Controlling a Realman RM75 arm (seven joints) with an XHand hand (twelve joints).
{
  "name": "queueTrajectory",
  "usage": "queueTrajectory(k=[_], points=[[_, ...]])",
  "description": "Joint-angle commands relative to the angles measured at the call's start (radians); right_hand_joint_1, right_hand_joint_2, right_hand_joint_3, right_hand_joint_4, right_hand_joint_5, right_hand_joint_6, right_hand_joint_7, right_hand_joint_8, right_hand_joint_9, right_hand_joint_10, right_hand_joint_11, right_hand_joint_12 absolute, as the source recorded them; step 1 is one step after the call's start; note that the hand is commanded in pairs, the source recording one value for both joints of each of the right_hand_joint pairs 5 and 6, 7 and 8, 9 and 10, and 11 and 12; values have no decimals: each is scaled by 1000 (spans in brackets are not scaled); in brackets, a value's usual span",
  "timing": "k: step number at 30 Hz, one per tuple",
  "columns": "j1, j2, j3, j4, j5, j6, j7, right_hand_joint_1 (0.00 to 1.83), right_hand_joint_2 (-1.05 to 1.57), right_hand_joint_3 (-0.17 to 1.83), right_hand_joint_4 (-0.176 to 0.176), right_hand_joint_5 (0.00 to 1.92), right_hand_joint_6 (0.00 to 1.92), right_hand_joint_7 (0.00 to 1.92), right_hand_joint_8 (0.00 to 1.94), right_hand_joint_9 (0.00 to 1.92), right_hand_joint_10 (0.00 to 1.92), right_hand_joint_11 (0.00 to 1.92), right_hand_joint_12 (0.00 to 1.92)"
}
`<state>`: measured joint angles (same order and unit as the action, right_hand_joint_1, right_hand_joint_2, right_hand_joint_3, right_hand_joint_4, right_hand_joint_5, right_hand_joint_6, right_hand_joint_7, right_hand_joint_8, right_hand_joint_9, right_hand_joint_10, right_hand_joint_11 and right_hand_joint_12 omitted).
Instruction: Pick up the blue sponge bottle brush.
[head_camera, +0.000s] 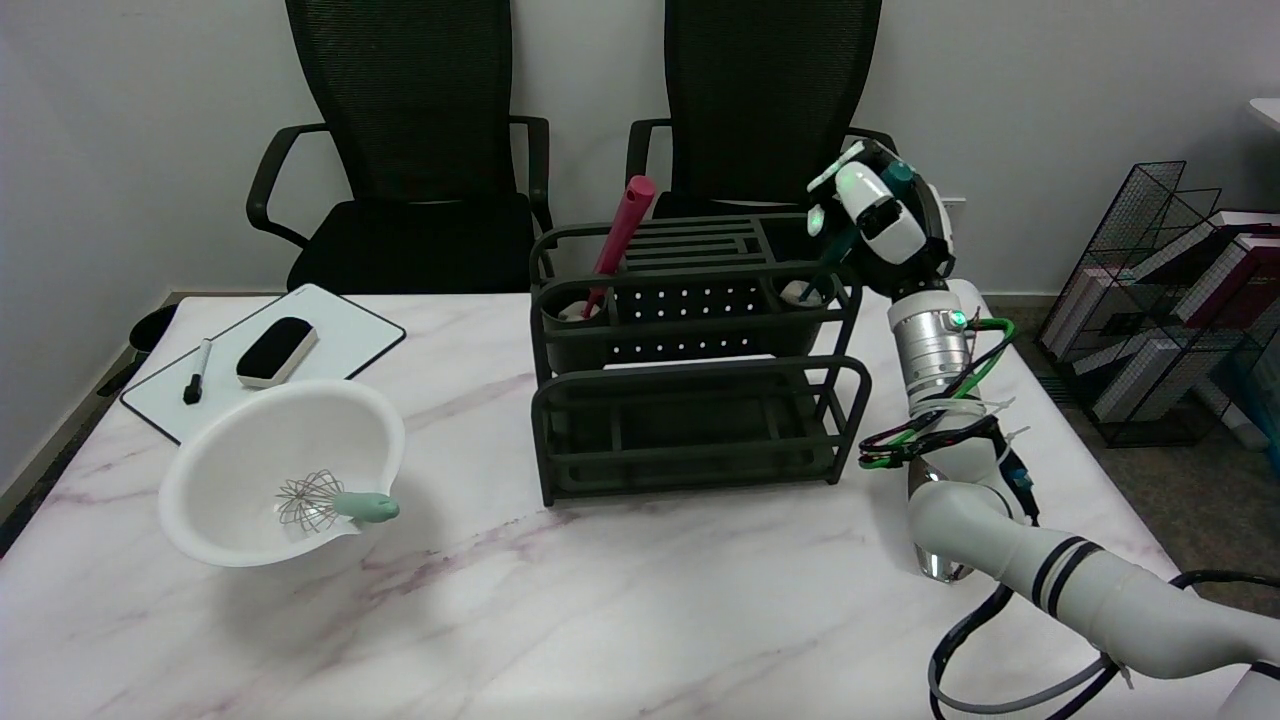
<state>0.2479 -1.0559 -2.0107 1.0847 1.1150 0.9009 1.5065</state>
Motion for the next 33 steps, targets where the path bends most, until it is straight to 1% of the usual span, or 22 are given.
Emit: queueTrajectory(k=[1, 4, 5, 8, 10, 12, 16, 19, 28, 30, 33], points=[[13, 1, 1, -4, -28, -13, 0, 1143, 10, 1167, 0, 1114, 1114, 1148, 1148, 1109, 1109, 1429, 1429], [14, 1, 3, 1, -27, -22, 0, 1132, -31, 1086, 0, 1122, 1122, 1155, 1155, 1111, 1111, 1433, 1433], [14, 1, 3, 3, -26, -25, 0, 1133, -29, 1057, 0, 1149, 1149, 1187, 1187, 1127, 1127, 1440, 1440], [21, 1, 1, 3, -23, -34, 0, 1157, 23, 1012, 0, 1349, 1349, 1390, 1390, 1278, 1278, 1489, 1489], [27, 1, -3, 3, -21, -43, 0, 1132, 114, 1011, 0, 1557, 1557, 1557, 1557, 1404, 1404, 1544, 1544], [30, 0, -3, 3, -21, -53, 0, 1107, 199, 986, 0, 1691, 1691, 1652, 1652, 1478, 1478, 1580, 1580], [34, -2, -3, 2, -21, -66, -1, 1077, 292, 973, 0, 1861, 1861, 1741, 1741, 1552, 1552, 1606, 1606], [35, -4, -3, -1, -19, -69, -1, 1061, 347, 970, 0, 1920, 1920, 1773, 1773, 1577, 1577, 1612, 1612], [53, -6, 1, 10, -28, -78, -4, 1000, 660, 868, 0, 1920, 1920, 1835, 1835, 1623, 1623, 1623, 1623], [64, -6, 5, 22, -28, -101, -37, 982, 787, 825, 0, 1920, 1920, 1861, 1861, 1654, 1654, 1637, 1637], [81, -6, 10, 43, -21, -141, -88, 979, 847, 816, 0, 1920, 1920, 1896, 1896, 1718, 1718, 1707, 1707]])
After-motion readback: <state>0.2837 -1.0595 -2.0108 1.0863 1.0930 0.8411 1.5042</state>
